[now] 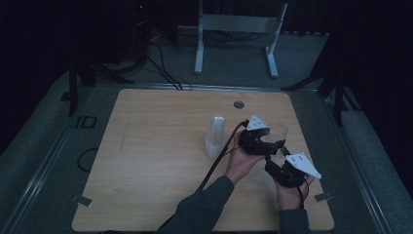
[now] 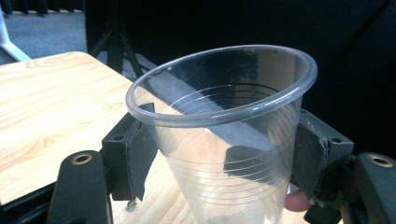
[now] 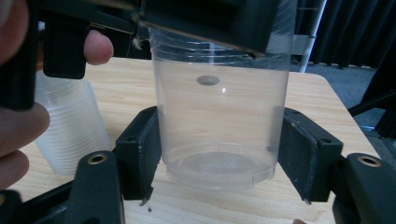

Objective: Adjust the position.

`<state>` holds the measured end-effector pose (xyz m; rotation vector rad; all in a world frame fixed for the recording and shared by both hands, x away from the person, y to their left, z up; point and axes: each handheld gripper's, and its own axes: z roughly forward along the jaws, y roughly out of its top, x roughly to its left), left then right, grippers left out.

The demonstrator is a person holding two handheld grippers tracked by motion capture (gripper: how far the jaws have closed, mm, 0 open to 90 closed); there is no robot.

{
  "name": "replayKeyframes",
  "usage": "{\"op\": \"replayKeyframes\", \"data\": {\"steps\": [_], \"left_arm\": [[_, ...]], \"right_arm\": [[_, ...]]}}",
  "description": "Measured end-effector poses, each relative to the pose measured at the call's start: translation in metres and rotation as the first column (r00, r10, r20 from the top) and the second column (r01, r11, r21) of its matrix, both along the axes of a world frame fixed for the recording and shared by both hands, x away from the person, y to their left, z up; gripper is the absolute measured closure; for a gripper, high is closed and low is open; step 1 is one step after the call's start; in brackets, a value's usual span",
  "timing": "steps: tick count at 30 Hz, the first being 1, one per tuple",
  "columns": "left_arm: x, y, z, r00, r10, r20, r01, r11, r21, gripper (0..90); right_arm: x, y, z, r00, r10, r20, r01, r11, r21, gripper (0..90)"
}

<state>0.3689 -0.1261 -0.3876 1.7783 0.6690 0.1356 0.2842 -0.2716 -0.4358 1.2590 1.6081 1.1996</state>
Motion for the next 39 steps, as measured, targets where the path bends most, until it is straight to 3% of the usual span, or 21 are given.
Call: {"op": "replayKeyframes", "data": {"steps": [5, 20, 34, 39], "left_arm": [[-0.0042, -0.0031, 0.0, 0.9993, 0.012, 0.036, -0.013, 0.9995, 0.028, 29.7], [-0.0007, 0.0002, -0.0012, 0.9998, 0.011, -0.015, -0.012, 0.9987, -0.05, 24.1], [-0.0018, 0.0024, 0.0018, 0.9999, 0.013, -0.007, -0.014, 0.9967, -0.08, 25.0], [-0.0042, 0.0023, 0.0012, 0.9995, 0.02, 0.024, -0.018, 0.9978, -0.064, 27.0]], "right_arm": [[0.0014, -0.0007, -0.0016, 0.9999, 0.007, -0.014, -0.007, 1.0, 0.005, 38.5], [0.0008, 0.0002, -0.0024, 1.0, 0.001, -0.009, -0.001, 1.0, -0.007, 41.0], [-0.0004, 0.0009, -0.0027, 0.9999, 0.017, -0.002, -0.017, 1.0, -0.011, 41.1], [0.0, 0.0005, -0.0027, 0.9997, 0.025, -0.003, -0.025, 1.0, -0.012, 40.1]]}}
